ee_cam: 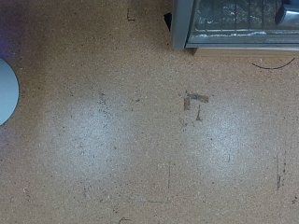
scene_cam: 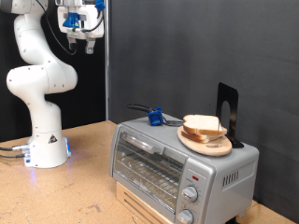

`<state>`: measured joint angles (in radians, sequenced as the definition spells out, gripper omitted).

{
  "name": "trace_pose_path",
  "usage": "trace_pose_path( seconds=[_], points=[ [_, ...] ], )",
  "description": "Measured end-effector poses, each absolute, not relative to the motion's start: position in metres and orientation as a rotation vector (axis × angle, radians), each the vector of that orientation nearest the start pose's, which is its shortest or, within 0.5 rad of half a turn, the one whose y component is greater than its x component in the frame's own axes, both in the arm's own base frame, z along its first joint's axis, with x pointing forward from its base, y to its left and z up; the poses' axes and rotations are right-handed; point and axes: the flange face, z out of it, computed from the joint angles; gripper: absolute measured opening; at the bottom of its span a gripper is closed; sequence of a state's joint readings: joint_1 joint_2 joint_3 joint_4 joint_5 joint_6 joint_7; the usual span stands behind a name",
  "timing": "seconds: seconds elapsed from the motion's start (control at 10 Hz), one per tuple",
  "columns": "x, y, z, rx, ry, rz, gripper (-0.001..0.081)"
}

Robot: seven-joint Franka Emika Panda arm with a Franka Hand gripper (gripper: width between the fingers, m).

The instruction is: Make a piece of toast with the oven

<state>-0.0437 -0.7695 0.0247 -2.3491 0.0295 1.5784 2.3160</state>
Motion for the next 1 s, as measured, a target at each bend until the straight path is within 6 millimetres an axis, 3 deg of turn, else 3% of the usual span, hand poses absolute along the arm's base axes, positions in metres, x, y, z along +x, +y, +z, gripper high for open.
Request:
trace_pose_path(
  seconds=[0.1,0.5,0.6,0.7,1.0],
  points=[
    [0.312,0.001,0.589,-1.313,2.849,0.018,0.0809],
    [0.321,0.015,0.585,-1.971,2.512,-0.064,0.0809],
    [0.320,0.014,0.585,-1.914,2.546,-0.054,0.0809],
    [0.319,0.016,0.587,-1.990,2.481,-0.049,0.0809],
    [0.333,0.025,0.588,-2.410,2.079,-0.178,0.0809]
  ],
)
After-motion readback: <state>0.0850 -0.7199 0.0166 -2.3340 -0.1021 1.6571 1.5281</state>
